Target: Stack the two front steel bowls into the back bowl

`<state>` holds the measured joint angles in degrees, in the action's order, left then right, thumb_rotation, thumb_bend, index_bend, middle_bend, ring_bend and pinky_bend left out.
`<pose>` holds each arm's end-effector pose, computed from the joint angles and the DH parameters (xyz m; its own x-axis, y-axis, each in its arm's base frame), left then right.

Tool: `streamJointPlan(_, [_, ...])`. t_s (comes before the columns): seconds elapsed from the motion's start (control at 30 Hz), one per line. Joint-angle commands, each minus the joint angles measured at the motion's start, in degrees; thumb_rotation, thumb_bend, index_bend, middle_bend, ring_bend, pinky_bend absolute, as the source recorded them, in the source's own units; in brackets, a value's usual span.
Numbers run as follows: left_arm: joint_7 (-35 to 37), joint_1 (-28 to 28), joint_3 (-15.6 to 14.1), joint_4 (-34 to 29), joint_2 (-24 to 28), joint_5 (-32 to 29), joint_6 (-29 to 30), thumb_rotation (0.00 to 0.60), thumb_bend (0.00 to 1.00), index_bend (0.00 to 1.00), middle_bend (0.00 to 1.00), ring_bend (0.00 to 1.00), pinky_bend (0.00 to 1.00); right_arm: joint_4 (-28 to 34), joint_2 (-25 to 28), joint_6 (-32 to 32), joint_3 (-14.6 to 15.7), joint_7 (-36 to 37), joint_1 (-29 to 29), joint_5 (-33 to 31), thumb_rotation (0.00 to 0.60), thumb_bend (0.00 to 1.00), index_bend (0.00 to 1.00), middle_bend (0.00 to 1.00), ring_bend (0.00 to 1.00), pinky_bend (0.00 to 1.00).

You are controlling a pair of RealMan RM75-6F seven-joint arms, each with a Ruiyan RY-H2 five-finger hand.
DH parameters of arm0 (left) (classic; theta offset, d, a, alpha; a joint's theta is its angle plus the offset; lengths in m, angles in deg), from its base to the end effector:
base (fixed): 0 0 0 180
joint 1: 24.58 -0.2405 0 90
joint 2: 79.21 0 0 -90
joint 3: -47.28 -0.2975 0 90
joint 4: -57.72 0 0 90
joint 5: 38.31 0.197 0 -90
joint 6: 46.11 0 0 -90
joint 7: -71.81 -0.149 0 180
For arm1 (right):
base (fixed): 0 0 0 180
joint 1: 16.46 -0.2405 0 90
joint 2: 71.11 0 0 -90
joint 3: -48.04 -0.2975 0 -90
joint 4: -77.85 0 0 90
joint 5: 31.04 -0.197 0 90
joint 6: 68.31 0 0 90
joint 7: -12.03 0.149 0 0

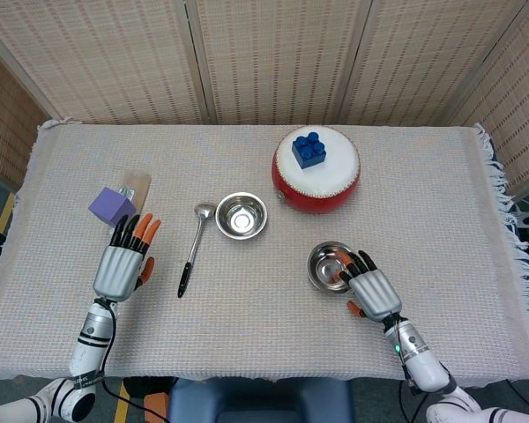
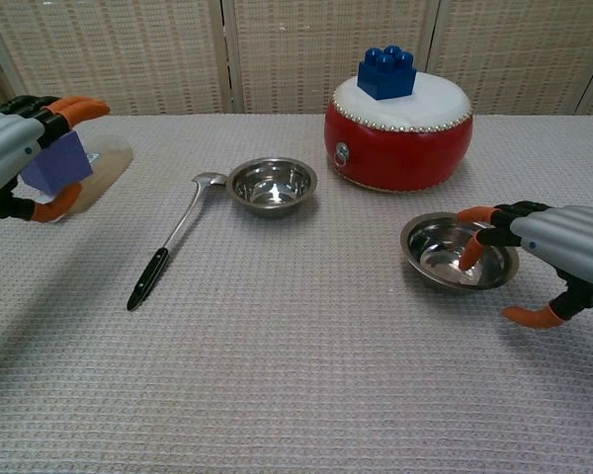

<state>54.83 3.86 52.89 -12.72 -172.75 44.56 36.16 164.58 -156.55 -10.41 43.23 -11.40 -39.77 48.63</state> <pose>-0.2514 0.3240 0.0338 0.5011 -0.1750 0.8475 0.8007 -0.2776 -0.5308 -0.2686 -0.2755 0.0050 0.5689 -0.2835 0.7720 -0.8093 -0.3601 0.4641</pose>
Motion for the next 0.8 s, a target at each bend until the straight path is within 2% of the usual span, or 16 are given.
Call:
streamJointPlan(0.03, [0.58,-1.03,-0.37,-1.70,1.43,-0.12,0.14,0.600,0.49,0.00,0.00,0.00,0.00,-1.42,-2.11,0.14,-0.13,-1.38,-0.93,-0.54,0.600,0.25,0.44,0.00,0.00,0.01])
streamJointPlan(0.2, [1.51,-2.40,-1.22,-4.25,3.46,0.24,-0.10,0.600,0.49,0.00,0.00,0.00,0.00,-2.46,-3.88,0.67,-0.26,-2.43,-1.43,-1.68,0.600,0.31,0.55,0.00,0.00,0.03])
streamJointPlan(0.27, [1.49,-3.02,-1.60,-5.13,4.30,0.52,0.05,0.600,0.49,0.00,0.00,0.00,0.00,-2.51,-4.41,2.18,-0.44,-2.09,-1.43,-0.92,0.600,0.36,0.60,0.01,0.00,0.05])
streamJointPlan(0.4, [1.46,-4.28,-1.86,-6.18,5.58,0.80,0.83,0.600,0.49,0.00,0.00,0.00,0.00,-1.47,-4.70,4.76,-1.06,-1.48,-1.76,0.84,0.600,0.39,0.63,0.02,0.00,0.07])
streamJointPlan(0.5, [1.66,-5.10,-1.99,-6.54,6.51,0.94,1.17,0.600,0.49,0.00,0.00,0.00,0.00,0.27,-4.96,5.28,-2.78,-2.08,-3.09,0.86,0.600,0.39,0.63,0.02,0.00,0.07])
streamJointPlan(0.63, [1.95,-6.12,-1.87,-6.83,7.71,0.77,1.48,0.600,0.50,0.00,0.00,0.00,0.00,1.42,-7.25,4.04,-6.54,-4.99,-6.96,-0.48,0.600,0.39,0.62,0.02,0.00,0.07])
streamJointPlan(0.8, [2.63,-7.01,-1.40,-7.58,9.15,0.42,1.64,0.600,0.49,0.00,0.00,0.00,0.00,-2.73,-13.47,3.27,-11.42,-10.44,-12.84,-2.66,0.600,0.39,0.62,0.02,0.00,0.07])
